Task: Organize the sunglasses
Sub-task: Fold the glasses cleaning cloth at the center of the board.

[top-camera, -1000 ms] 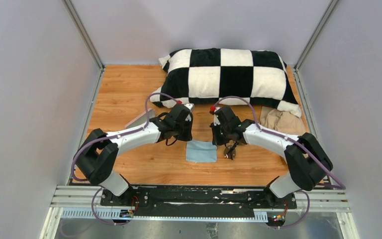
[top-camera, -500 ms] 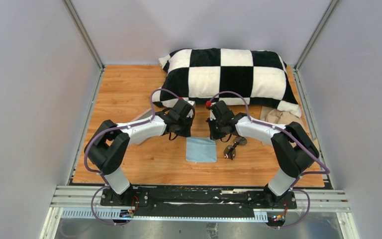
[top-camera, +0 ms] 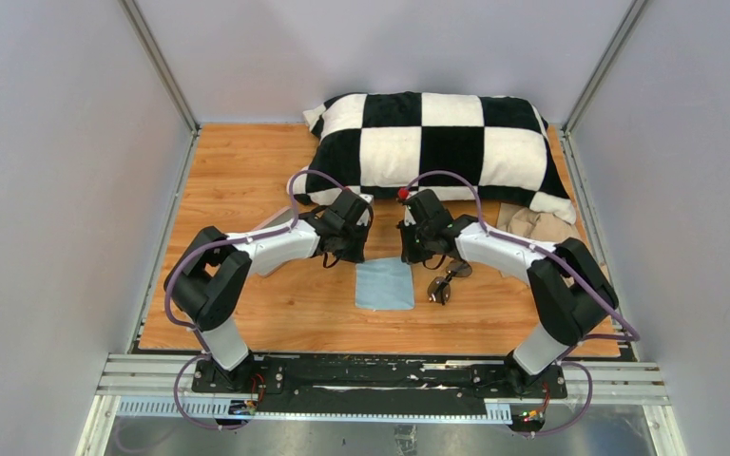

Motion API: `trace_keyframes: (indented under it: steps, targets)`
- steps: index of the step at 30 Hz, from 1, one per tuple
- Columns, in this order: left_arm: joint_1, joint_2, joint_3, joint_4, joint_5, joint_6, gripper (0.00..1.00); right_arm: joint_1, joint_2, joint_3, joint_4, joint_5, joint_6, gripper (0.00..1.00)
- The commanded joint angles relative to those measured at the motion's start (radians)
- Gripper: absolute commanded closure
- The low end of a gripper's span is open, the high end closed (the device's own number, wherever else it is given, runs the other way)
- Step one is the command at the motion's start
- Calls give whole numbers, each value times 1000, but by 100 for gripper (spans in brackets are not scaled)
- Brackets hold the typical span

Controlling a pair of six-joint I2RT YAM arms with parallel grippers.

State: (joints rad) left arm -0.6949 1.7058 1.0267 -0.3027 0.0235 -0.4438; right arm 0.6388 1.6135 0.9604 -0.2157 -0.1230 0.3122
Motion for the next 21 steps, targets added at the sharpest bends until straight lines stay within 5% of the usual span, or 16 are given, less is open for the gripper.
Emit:
trace_keyframes:
  steps: [1,21]
  targets:
    - [7,-17,9,-10,31,7,100,-11,-40,-24,3,-17,18,100]
    - [-15,-111,-124,55,78,-70,100,7,-134,-133,1,-39,15,100]
